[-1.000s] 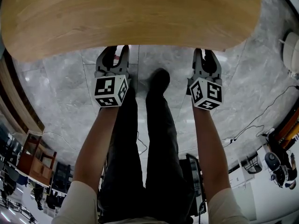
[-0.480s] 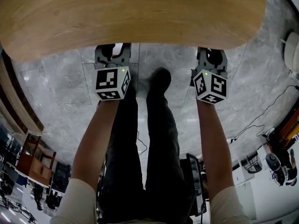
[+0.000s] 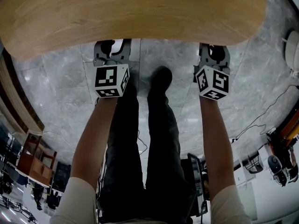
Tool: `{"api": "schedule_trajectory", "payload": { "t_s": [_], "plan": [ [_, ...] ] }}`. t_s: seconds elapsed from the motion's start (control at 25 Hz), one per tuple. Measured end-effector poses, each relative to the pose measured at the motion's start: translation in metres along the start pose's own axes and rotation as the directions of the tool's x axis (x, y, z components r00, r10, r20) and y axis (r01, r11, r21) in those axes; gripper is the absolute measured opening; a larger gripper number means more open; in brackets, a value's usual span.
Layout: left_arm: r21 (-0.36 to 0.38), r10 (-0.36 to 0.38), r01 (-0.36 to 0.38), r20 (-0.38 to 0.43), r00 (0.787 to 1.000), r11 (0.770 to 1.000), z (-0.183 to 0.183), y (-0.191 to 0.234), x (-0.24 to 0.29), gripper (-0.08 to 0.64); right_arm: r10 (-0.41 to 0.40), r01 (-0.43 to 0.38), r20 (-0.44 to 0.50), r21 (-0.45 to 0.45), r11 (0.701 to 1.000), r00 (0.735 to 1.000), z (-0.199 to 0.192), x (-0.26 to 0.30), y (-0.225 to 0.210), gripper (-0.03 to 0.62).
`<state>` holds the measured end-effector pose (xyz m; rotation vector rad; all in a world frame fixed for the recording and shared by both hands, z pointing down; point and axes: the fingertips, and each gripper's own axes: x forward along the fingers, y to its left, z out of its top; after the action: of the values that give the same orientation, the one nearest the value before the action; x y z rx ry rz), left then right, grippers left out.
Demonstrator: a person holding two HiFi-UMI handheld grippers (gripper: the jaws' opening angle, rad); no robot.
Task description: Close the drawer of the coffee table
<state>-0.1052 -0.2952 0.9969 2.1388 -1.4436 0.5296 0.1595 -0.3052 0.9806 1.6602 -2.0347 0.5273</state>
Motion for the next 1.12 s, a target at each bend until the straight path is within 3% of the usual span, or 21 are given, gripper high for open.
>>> {"api": "schedule_trajectory", "payload": {
  "t_s": [0.24,0.4,0.64,0.76,1.12],
  "plan": [
    [0.019,0.034,-0.033,-0.064,0.997,0.999,-0.014,0.003,-0.034,0.167,-0.026,0.026,-0.045,-0.005,1.000,0.999,-0.003,-0.032,-0.008,0.152],
    [0.035,0.049,-0.046,-0.076,0.996,0.998,0.000,-0.001,-0.066,0.152,-0.022,0.021,-0.069,-0.026,0.999,0.997,0.004,-0.060,-0.008,0.138],
    [0.029,0.082,-0.080,-0.058,0.995,0.996,0.050,-0.012,-0.113,0.126,0.011,-0.012,-0.075,-0.014,1.000,0.997,0.044,-0.110,-0.003,0.107],
    [0.026,0.101,-0.100,-0.038,0.994,0.995,0.085,-0.024,-0.141,0.097,0.041,-0.038,-0.046,0.046,0.998,0.998,0.078,-0.149,0.003,0.081],
    [-0.023,0.124,-0.123,0.016,0.992,0.992,0.186,-0.074,-0.236,0.058,0.064,-0.064,0.016,0.045,0.997,0.998,0.183,-0.254,-0.001,0.037]
  ]
}}
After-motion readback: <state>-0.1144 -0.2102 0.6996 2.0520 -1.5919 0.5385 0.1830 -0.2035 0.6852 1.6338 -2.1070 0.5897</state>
